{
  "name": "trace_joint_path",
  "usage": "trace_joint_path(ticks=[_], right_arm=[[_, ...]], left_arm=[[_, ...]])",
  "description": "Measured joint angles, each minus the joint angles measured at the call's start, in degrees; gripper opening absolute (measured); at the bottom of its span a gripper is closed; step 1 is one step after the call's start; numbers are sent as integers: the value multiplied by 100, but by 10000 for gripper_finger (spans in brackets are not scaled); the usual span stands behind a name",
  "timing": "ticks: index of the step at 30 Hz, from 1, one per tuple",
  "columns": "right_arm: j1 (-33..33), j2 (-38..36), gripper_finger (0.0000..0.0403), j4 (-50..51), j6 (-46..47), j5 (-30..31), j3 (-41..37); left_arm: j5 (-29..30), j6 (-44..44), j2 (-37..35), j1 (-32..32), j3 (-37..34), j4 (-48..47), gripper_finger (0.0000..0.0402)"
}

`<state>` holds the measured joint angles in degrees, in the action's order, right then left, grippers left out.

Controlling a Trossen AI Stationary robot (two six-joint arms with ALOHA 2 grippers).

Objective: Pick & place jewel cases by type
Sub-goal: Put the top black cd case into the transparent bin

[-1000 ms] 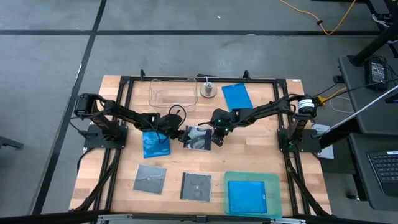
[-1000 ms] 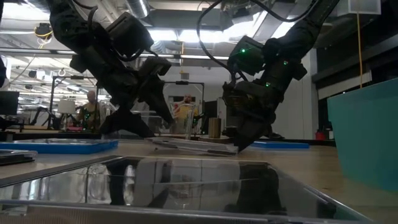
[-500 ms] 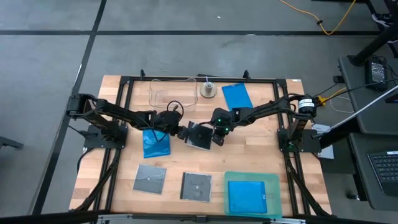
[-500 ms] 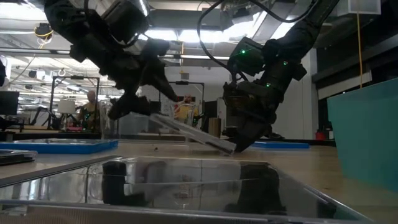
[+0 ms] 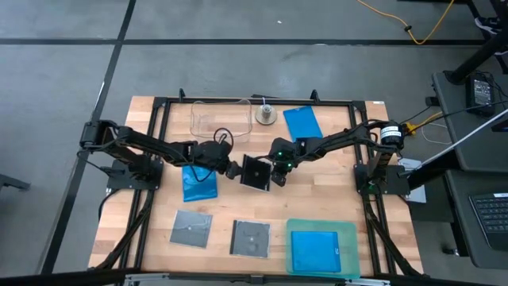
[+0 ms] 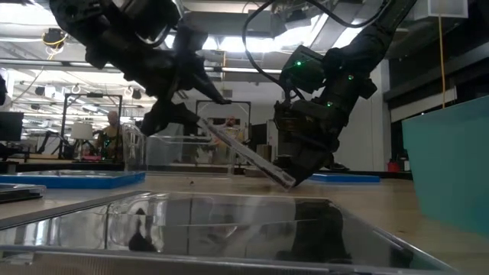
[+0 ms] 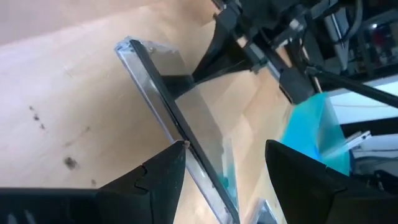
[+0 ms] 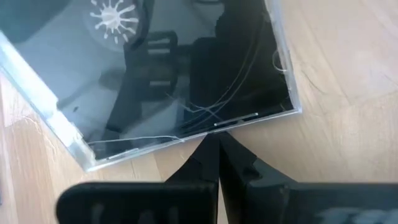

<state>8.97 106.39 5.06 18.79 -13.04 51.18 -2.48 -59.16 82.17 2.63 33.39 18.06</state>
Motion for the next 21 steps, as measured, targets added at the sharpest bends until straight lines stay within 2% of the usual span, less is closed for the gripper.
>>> trace_joint_path(ticks=[5, 21], right_arm=[[2, 0, 4, 7, 0, -17, 2], [2, 0, 4, 18, -107, -43, 4]], left_arm=[[-248, 83, 5, -8, 120, 10, 214], [-203, 293, 18, 2, 271, 212, 214]])
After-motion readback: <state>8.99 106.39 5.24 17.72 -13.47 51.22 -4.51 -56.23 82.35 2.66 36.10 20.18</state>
